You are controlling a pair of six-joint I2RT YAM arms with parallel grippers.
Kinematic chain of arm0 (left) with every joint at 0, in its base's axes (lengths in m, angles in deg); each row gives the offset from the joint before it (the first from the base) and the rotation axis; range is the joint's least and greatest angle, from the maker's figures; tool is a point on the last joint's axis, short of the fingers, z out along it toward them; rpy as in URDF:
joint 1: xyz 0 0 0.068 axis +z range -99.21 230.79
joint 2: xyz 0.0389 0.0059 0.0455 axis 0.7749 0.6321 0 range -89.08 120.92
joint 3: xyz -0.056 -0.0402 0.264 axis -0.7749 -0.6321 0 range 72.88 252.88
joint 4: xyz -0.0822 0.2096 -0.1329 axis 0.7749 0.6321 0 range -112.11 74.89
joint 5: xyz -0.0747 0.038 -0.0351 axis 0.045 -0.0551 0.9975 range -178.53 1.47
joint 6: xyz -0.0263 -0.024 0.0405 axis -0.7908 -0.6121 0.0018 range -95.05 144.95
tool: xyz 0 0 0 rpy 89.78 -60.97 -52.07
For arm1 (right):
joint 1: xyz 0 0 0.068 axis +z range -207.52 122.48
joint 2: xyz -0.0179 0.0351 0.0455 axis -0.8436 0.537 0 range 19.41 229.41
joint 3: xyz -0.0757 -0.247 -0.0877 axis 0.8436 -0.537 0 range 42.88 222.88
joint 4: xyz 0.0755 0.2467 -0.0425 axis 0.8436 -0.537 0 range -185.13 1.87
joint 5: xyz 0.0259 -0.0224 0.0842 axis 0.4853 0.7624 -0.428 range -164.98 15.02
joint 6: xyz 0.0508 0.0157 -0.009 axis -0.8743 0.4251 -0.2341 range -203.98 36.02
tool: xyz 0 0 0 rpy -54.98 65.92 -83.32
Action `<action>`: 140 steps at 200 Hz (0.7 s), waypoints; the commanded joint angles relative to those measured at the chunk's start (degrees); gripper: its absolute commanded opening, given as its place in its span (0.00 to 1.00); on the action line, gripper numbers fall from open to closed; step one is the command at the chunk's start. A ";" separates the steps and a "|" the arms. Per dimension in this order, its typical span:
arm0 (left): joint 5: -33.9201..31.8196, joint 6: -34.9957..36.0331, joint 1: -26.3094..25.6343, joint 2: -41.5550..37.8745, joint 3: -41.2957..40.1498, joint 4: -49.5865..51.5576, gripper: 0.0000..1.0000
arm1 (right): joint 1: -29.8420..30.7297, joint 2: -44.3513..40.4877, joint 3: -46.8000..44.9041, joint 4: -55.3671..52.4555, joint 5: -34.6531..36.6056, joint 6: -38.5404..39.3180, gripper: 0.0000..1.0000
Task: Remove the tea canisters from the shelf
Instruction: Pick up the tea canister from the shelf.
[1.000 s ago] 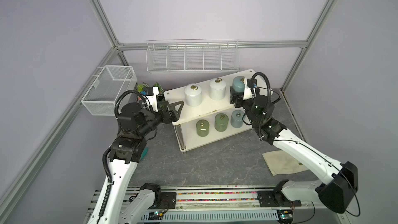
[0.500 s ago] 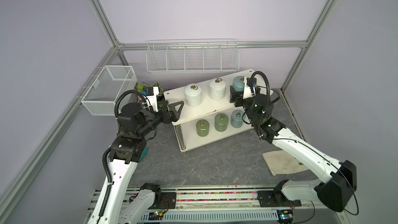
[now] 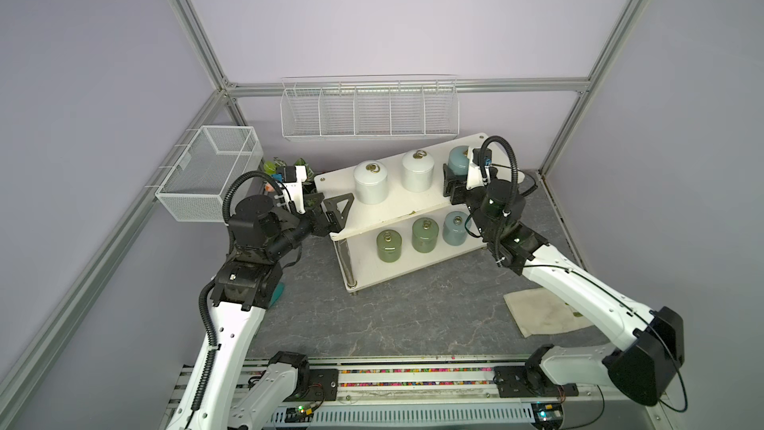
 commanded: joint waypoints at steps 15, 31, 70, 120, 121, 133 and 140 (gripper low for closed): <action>0.29 0.87 -0.19 0.32 0.16 -1.06 1.00 | -0.36 -2.41 -1.27 -2.71 0.09 2.76 0.62; 0.30 0.83 -0.17 0.21 0.16 -0.95 1.00 | -0.33 -3.41 -1.67 -2.71 0.24 3.22 0.62; 0.21 0.81 -0.19 0.30 -0.13 -1.01 1.00 | -0.33 -6.37 -2.49 -3.61 -0.04 3.99 0.61; 0.35 0.69 -0.19 0.43 -0.14 -1.19 1.00 | -0.34 -10.69 -4.83 -3.71 0.45 4.30 0.59; 0.33 0.71 -0.19 0.43 -0.14 -1.19 1.00 | -0.35 -10.77 -4.90 -3.72 0.46 4.34 0.59; 0.36 0.65 -0.19 0.48 -0.17 -1.20 1.00 | -0.37 -11.58 -5.48 -3.59 0.51 4.24 0.59; 0.39 0.65 -0.19 0.44 -0.15 -1.24 1.00 | -0.34 -12.18 -5.86 -3.41 0.56 4.14 0.59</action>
